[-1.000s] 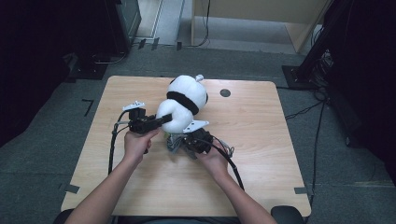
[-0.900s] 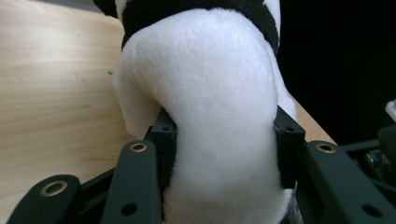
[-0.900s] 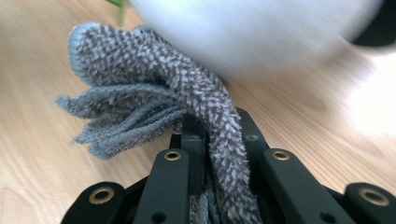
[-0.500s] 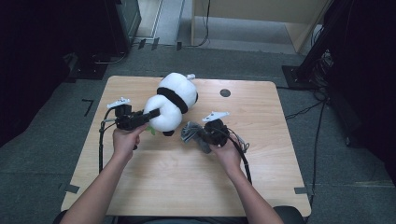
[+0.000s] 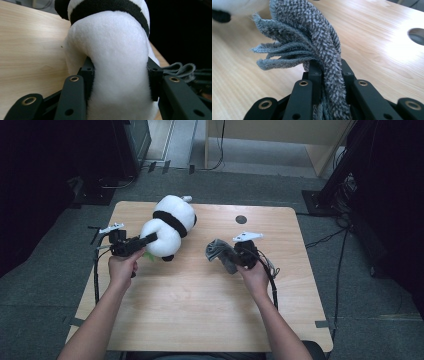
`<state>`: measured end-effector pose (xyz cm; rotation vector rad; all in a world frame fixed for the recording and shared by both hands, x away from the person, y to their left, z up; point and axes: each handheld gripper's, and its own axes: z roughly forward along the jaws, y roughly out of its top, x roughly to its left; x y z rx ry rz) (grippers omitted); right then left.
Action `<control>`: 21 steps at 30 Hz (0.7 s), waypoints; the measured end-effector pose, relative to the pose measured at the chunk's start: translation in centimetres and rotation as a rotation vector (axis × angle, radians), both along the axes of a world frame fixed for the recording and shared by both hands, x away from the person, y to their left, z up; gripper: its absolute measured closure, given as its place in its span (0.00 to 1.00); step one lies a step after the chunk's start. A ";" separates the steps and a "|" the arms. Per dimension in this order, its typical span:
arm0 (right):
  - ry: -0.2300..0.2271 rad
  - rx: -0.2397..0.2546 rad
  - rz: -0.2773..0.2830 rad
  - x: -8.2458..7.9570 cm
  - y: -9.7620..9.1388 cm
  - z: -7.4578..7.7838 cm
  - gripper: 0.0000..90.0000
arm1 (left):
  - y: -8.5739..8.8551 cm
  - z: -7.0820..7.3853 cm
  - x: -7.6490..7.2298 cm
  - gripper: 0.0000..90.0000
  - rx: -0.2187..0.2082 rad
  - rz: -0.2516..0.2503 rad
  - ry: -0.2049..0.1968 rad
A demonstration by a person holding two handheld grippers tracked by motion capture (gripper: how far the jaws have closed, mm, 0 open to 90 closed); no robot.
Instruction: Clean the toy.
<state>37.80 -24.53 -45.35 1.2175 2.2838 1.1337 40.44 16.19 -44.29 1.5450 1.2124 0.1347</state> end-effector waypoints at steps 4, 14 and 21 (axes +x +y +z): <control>0.006 0.028 -0.045 0.8 -2.0 0.3 0.87 | 0.9 -0.7 0.7 0.62 0.026 0.013 0.024; 0.017 0.020 -0.188 2.7 -7.2 -1.6 0.86 | 2.4 -2.7 2.1 0.61 0.005 0.043 0.074; 0.028 -0.025 -0.233 3.4 -8.2 -3.8 0.84 | 3.3 -3.7 2.4 0.53 0.043 0.024 0.060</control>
